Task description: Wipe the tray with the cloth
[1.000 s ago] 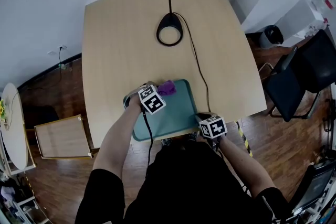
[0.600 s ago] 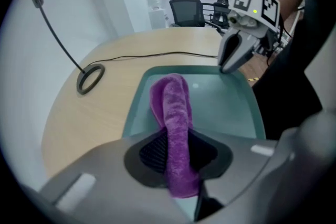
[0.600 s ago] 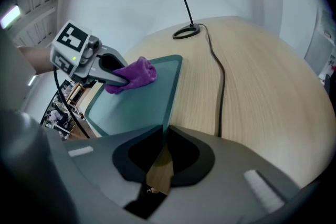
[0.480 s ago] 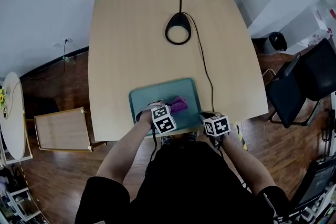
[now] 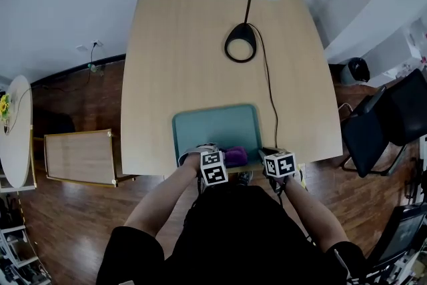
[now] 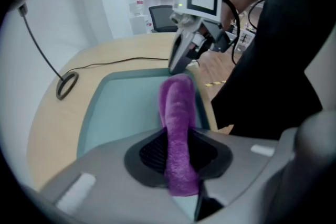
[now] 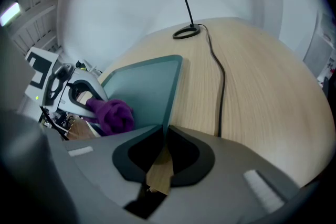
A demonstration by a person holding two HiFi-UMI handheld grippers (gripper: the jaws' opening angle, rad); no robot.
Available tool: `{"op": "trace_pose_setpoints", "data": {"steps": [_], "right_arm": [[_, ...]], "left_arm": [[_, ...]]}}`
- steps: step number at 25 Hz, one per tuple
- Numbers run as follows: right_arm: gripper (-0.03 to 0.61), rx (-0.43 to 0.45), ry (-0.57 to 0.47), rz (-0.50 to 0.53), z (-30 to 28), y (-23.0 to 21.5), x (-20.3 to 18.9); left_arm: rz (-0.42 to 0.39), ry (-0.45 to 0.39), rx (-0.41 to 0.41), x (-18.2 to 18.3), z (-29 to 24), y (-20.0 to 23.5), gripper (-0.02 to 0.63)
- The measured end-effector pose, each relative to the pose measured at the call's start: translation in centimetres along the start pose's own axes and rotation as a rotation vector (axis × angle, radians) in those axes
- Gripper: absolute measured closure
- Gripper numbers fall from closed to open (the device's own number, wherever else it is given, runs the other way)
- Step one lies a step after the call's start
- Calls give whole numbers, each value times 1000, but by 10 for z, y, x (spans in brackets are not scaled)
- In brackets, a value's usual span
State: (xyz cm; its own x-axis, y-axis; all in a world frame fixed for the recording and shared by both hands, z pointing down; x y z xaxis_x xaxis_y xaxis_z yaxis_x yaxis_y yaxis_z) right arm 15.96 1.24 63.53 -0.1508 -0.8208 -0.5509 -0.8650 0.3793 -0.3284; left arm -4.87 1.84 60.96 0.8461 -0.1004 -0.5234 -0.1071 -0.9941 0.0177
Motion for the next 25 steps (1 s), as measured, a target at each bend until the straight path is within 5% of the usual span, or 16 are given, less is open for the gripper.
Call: {"op": "trace_pose_setpoints", "data": {"steps": [14,19,25], "right_arm": [[543,-10,-12,-2,2,3,0],[543,-12,-16,-2,2,2,-1],[543,-23,-9,4,1,0,-3]], "left_arm": [[163,156,290,-60,42,144,506],[118,156,293,-56,40,129,506],[142,76,181,-48,34,64,508]]}}
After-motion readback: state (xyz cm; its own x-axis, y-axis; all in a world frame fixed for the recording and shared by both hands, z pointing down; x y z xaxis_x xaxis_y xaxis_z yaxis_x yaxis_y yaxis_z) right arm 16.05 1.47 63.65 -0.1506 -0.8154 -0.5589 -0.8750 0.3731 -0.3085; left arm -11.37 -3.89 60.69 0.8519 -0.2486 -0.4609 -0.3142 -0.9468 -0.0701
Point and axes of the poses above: the fingertips, and each gripper's own axes: z backward along the fingers, y to its left, x out of its top, the point moved 10 cm from there along z, backward along the fingers, and after that the axes turned 9 degrees about -y, right-handed, at the moved point
